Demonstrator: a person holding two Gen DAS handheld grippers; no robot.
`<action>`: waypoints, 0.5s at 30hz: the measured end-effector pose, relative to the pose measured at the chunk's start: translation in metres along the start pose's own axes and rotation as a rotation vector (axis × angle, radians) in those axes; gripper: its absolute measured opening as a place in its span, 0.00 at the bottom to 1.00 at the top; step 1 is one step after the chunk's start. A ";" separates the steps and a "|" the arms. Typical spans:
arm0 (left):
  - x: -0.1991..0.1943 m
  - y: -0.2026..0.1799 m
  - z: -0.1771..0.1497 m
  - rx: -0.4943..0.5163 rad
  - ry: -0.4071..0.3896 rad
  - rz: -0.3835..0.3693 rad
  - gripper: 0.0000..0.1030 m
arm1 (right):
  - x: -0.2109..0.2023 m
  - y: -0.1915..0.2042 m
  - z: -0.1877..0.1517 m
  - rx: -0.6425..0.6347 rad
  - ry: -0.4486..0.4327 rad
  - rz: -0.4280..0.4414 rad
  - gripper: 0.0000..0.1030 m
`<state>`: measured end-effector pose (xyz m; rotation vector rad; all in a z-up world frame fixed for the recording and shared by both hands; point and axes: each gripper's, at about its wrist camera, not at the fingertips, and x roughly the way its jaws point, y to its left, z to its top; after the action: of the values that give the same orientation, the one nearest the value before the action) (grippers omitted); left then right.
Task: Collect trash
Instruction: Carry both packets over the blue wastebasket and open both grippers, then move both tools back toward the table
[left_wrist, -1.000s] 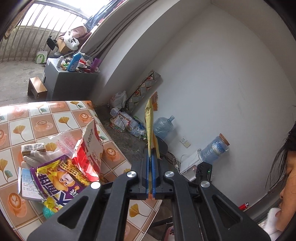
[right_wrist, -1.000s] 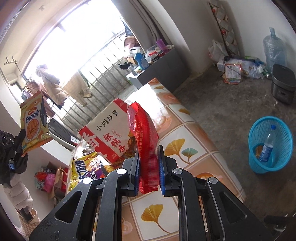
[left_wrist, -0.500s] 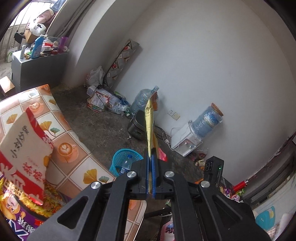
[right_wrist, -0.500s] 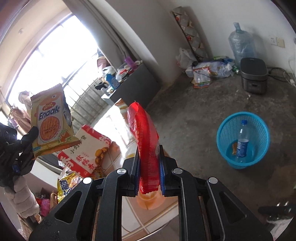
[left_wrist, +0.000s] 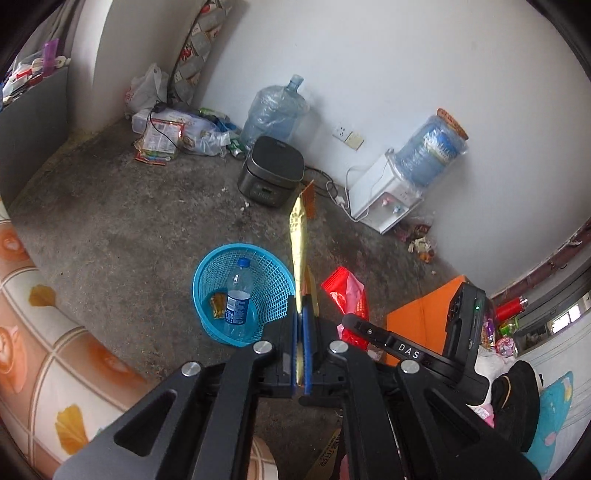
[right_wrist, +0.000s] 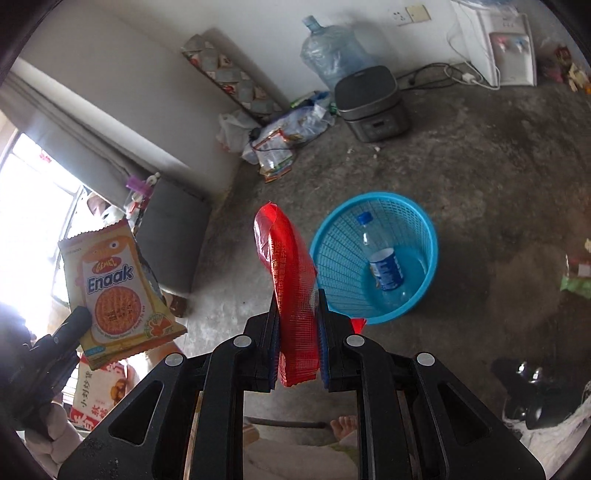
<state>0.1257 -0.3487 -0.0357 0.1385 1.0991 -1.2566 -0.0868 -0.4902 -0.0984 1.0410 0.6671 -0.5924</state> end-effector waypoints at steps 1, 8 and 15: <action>0.016 -0.002 0.004 0.009 0.019 0.009 0.02 | 0.006 -0.005 0.003 0.017 0.006 -0.004 0.15; 0.114 0.008 0.021 0.059 0.103 0.109 0.04 | 0.061 -0.031 0.032 0.117 0.049 -0.031 0.29; 0.158 0.031 0.031 -0.019 0.099 0.154 0.35 | 0.098 -0.045 0.032 0.124 0.097 -0.144 0.52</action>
<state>0.1536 -0.4651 -0.1478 0.2686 1.1632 -1.1108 -0.0480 -0.5498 -0.1855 1.1487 0.8033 -0.7191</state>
